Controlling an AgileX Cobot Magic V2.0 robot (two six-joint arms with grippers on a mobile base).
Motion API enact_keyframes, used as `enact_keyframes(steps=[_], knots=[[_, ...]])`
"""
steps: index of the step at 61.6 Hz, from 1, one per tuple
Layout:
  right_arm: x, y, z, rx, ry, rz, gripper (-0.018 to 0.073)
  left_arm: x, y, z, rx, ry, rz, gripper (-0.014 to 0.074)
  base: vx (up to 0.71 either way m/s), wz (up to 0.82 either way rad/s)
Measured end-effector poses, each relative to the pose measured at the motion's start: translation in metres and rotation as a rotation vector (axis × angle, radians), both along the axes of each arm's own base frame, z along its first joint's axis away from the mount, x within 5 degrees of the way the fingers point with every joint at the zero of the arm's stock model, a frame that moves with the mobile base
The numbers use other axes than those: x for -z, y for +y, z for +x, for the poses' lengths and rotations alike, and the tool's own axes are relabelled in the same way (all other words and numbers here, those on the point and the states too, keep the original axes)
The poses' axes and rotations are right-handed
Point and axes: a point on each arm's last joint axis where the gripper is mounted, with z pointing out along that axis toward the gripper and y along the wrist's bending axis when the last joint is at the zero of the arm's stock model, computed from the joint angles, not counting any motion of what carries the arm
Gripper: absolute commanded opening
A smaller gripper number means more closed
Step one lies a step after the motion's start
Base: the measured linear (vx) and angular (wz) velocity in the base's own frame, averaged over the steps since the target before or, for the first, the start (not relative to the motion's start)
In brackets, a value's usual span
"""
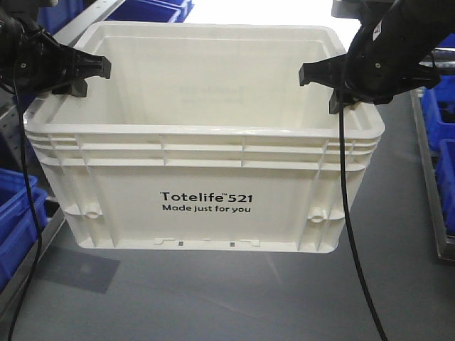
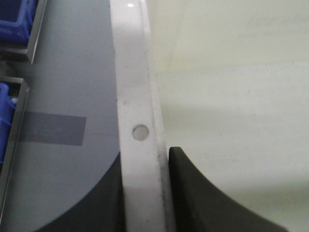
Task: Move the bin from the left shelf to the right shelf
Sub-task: 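Hold the crate with both grippers while the base turns away, then carry the crate in both grippers while the base drives across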
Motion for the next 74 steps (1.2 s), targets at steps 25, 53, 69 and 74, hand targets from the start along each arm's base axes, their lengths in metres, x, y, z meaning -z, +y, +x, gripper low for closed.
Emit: enact_keyframes(steps=[25,53,69,74], knots=[[0.0001,-0.0002,-0.0002,0.000,0.003,-0.002,0.0046,0.0000,0.0000,0.0000,0.000,0.000,0.000,0.0111,0.23,-0.50],[0.0003,-0.0003,-0.0006,0.001,0.007,-0.003,0.0046,0.0001,-0.0002,-0.0001,0.000,0.001,-0.002,0.0111,0.31,-0.19],[0.0003,-0.0001,-0.0006,0.000,0.007,-0.001,0.0046,0.0001,-0.0001,-0.0001,0.000,0.001,-0.001,0.0111,0.36,0.03],[0.0003,-0.0001,-0.0006,0.000,0.007,-0.001,0.0046,0.0001,0.0000,-0.0001,0.000,0.002,0.000,0.0111,0.37,0.02]])
